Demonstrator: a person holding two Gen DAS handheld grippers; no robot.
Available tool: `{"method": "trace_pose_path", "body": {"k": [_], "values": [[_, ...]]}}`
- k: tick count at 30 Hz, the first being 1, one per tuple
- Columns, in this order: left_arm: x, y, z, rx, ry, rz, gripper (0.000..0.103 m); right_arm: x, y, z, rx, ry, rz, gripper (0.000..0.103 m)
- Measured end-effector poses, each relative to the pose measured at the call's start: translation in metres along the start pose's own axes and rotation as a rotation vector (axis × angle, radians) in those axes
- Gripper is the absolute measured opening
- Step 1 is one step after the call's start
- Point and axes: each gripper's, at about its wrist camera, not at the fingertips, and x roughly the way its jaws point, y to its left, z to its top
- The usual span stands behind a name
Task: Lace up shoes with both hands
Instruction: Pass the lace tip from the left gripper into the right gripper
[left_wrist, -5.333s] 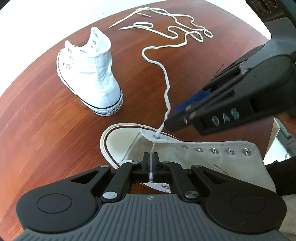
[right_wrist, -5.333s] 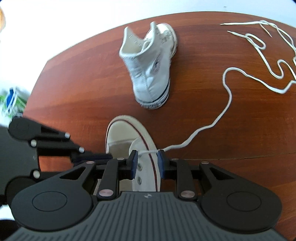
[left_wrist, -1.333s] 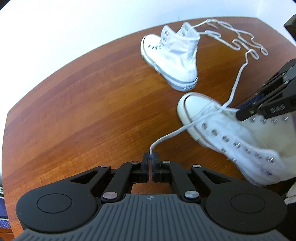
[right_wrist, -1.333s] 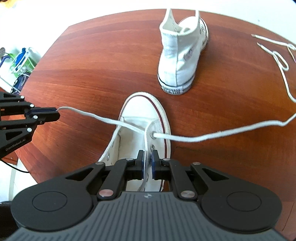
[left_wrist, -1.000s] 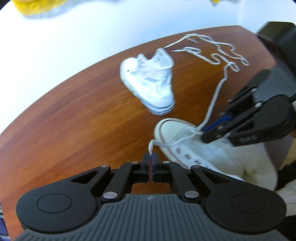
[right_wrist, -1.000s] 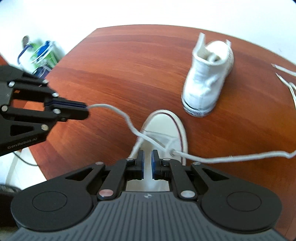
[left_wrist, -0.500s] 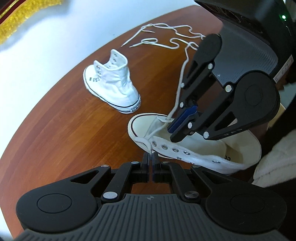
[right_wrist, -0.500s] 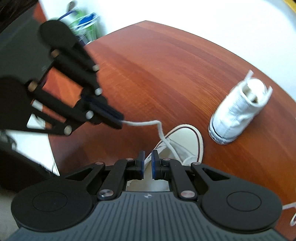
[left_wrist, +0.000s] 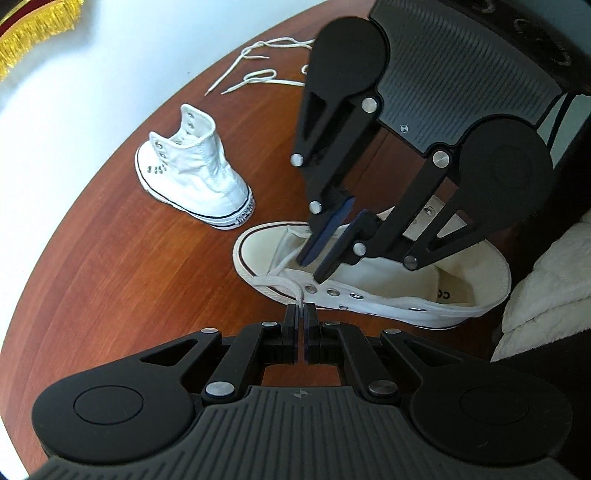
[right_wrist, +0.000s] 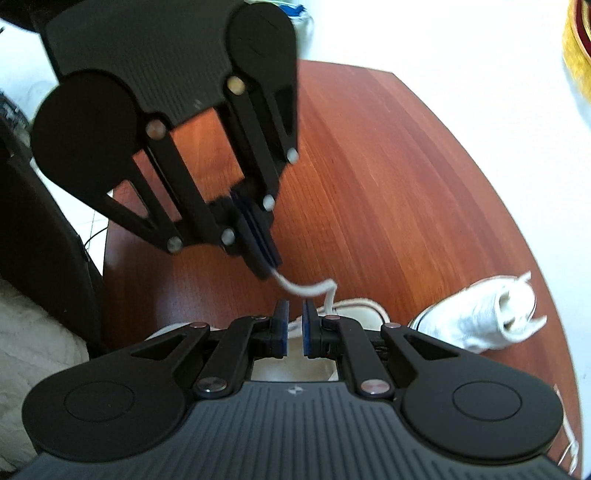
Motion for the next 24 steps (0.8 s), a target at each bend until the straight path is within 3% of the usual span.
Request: {"method": "trace_pose_path", "body": {"k": [24], "values": [[-0.009, 0.01, -0.001, -0.057, -0.044, -0.036, 0.002, 0.004, 0.003, -0.008, -0.171, -0.033, -0.021, 0.008]]}}
